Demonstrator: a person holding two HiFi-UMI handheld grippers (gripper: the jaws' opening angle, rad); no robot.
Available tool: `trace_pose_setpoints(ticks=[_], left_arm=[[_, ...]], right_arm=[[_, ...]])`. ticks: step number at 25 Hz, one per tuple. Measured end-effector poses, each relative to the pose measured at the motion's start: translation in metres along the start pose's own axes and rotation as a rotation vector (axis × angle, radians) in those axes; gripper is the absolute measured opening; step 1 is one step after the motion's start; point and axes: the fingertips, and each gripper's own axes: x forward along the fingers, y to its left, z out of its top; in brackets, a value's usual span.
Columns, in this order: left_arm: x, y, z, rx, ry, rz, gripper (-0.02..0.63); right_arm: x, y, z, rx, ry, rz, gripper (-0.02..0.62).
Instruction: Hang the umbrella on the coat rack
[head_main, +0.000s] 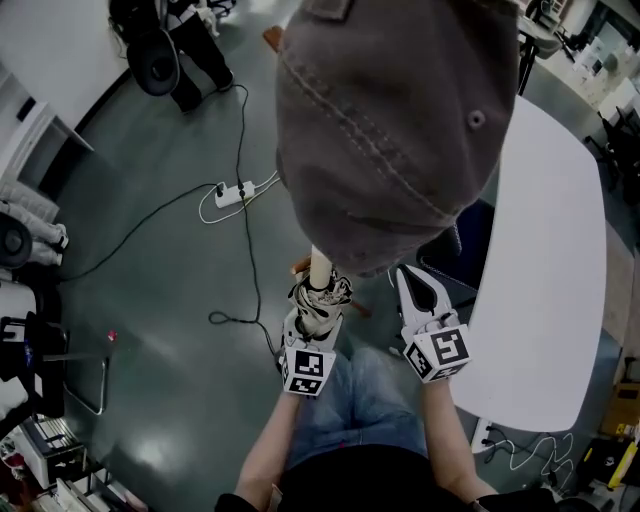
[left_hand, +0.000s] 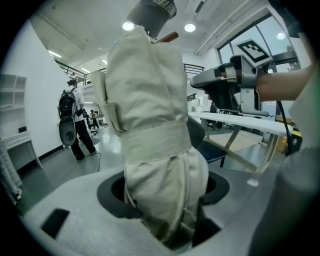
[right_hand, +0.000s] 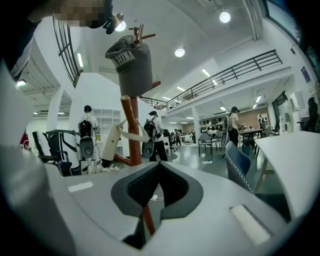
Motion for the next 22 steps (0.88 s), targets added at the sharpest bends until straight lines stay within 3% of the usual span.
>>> trace_pose_setpoints(ticks=[11, 22], left_arm=[[0.018, 0.000, -0.057, -0.005, 0.038, -0.018, 0.288], [0.029, -0.006, -0.092, -0.021, 0.058, -0.051, 0.297]], right_arm=[[0.016, 0.022, -0.052, 0.001, 0.024, 0.041, 0.006], [0.024, 0.020, -0.071, 0.016, 0.039, 0.029, 0.006]])
